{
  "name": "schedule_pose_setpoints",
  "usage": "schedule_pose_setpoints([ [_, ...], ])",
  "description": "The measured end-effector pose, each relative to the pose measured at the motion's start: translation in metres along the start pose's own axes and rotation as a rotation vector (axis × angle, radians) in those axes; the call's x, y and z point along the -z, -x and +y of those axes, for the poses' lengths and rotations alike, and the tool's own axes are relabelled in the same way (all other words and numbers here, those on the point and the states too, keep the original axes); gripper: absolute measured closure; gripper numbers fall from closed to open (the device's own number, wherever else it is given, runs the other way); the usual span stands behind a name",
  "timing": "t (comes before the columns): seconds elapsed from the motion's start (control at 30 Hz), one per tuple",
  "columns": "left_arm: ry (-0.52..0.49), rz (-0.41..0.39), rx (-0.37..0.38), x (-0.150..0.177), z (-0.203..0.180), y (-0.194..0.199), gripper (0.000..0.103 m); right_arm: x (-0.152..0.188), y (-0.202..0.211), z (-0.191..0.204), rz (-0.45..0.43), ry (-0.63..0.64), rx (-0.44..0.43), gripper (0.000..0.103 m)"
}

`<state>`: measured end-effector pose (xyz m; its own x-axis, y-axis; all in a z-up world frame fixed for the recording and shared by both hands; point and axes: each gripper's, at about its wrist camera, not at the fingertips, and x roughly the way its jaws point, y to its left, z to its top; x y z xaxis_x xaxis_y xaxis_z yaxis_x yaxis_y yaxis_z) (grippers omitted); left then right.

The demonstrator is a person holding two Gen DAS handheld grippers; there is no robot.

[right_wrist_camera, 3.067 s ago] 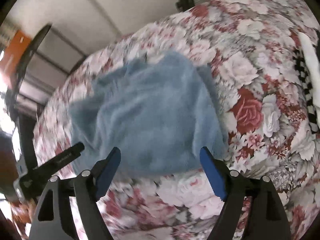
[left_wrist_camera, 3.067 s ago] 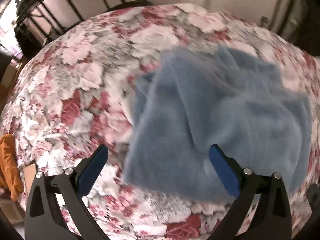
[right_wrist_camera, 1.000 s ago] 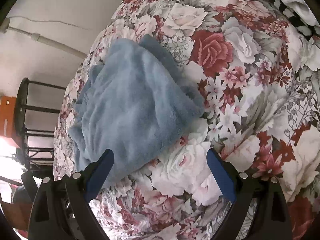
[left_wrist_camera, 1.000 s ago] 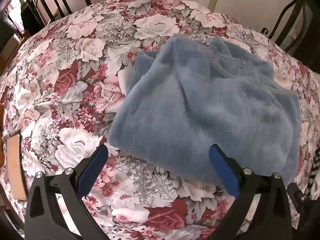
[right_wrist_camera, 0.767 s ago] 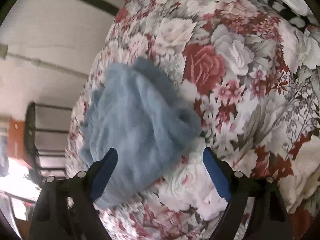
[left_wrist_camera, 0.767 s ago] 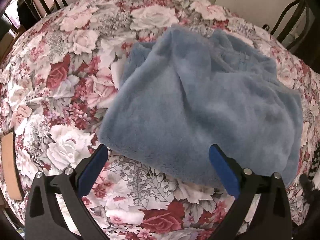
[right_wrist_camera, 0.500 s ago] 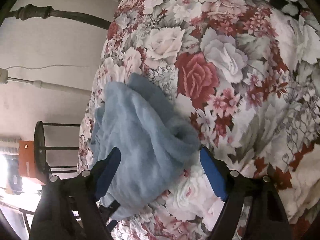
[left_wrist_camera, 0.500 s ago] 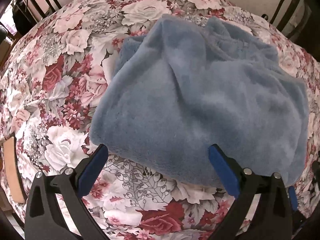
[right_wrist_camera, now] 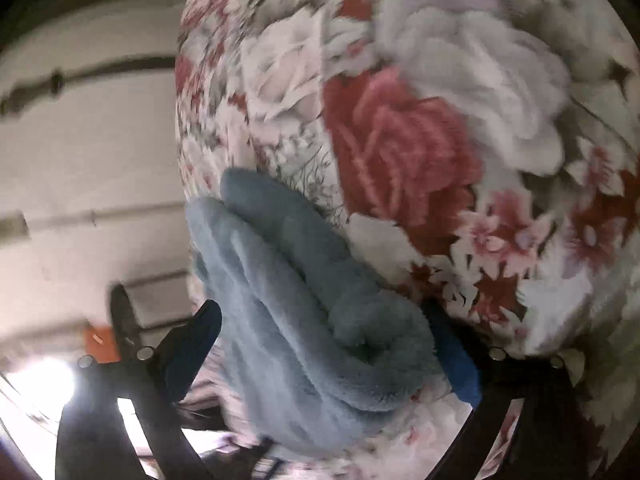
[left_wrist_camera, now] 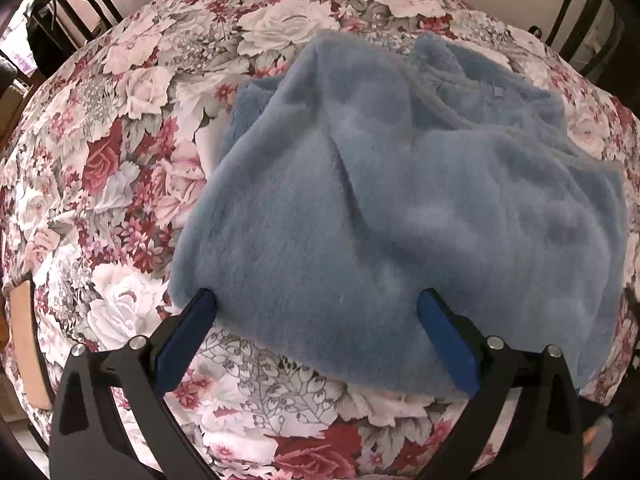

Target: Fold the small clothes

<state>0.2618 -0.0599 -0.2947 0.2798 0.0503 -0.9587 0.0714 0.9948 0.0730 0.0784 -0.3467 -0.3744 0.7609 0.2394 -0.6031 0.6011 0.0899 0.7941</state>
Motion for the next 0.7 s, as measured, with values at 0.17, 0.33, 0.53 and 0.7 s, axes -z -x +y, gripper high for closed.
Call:
schedule_pose_setpoints([
  [0.17,-0.001,-0.001,-0.017,-0.011,-0.007,-0.007,0.005,0.0,0.002,0.004,0.003,0.01,0.018,0.005],
  [0.33,-0.015,0.021,-0.043,-0.011,-0.007,-0.018,0.004,0.009,0.005,0.022,-0.006,0.134,0.155,0.037],
  [0.53,-0.019,-0.015,-0.059,-0.01,-0.013,-0.008,0.004,0.026,0.015,0.05,-0.038,0.23,0.09,0.061],
  [0.7,-0.091,-0.065,-0.066,-0.005,-0.029,0.001,0.004,0.019,0.0,0.027,-0.011,0.092,0.098,0.039],
])
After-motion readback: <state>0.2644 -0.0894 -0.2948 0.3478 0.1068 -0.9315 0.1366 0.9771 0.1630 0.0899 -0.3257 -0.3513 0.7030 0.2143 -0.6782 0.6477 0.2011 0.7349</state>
